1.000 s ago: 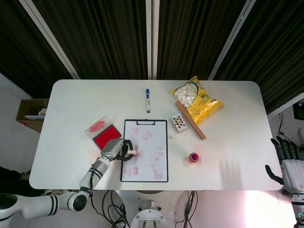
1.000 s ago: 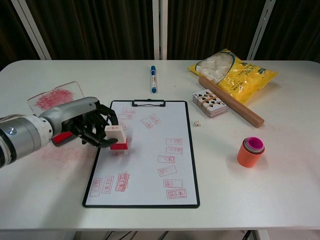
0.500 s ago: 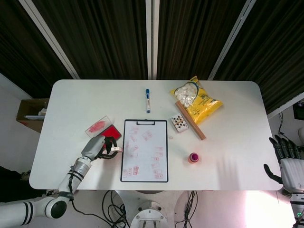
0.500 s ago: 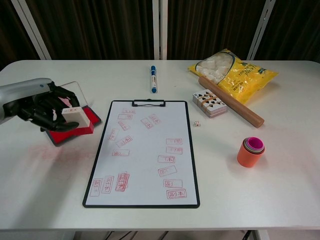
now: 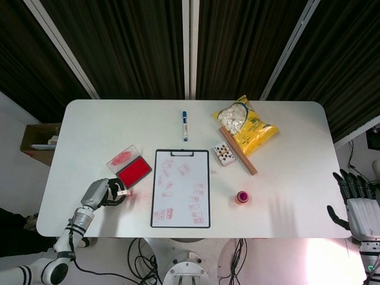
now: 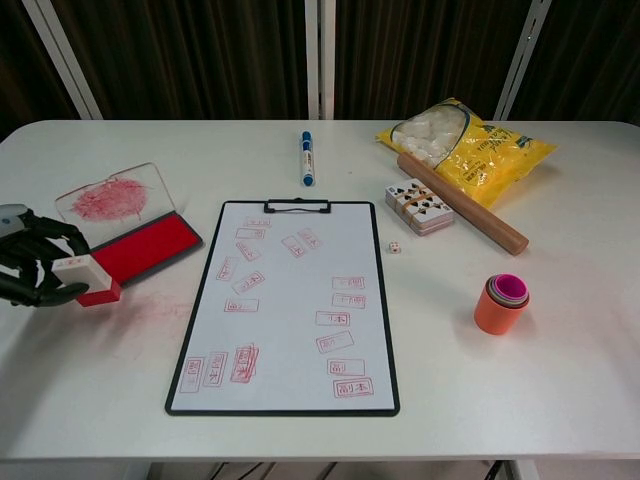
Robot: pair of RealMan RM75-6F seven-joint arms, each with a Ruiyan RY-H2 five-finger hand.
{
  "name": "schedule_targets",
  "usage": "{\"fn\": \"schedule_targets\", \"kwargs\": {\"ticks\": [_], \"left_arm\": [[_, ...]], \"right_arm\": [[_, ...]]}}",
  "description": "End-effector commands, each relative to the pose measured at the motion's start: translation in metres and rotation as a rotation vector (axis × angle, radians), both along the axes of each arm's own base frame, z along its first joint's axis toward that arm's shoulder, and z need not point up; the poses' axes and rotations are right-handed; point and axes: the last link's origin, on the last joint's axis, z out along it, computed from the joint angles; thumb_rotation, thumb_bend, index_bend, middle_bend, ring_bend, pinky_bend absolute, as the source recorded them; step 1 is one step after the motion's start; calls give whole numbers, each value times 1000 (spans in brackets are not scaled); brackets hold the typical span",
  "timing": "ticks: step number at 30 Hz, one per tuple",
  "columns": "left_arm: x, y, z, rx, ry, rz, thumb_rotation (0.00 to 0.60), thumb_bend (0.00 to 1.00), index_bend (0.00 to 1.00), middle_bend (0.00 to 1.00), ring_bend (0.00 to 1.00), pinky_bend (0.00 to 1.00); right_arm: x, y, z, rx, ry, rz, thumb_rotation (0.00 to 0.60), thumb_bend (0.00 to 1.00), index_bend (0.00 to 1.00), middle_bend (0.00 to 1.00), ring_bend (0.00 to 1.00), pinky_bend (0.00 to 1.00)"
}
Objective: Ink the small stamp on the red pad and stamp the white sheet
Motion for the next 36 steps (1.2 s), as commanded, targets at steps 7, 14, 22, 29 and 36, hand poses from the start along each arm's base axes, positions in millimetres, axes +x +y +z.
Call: {"fn": "schedule_targets", "kwargs": {"ticks": [7,14,22,29,36], "left_arm": [[-10,-4,-12,-2,14,-2,600,475,746,748,602,707],[-13,-2,-15,4,37,4,600,474,715,726,599,707],[-16,-1,-16,-3,65,8,600,465,629,648,563,706],[-17,-2,-16,-8,67,-7,600,443,507,544,532,701],[-17,-2,-14,-7,67,-19,600,429,473,496,513,697]], "right_arm": [[-1,1,2,-10,-1,-6,600,251,0,0,0,0],[0,1,1,-13,-4,-3,600,254,0,0,0,0],[-1,1,2,-18,-6,-7,600,254,0,0,0,0],[-2,1,1,-13,-5,-11,600,254,0,0,0,0],[-2,0,1,-13,-3,-11,600,254,0,0,0,0]]}}
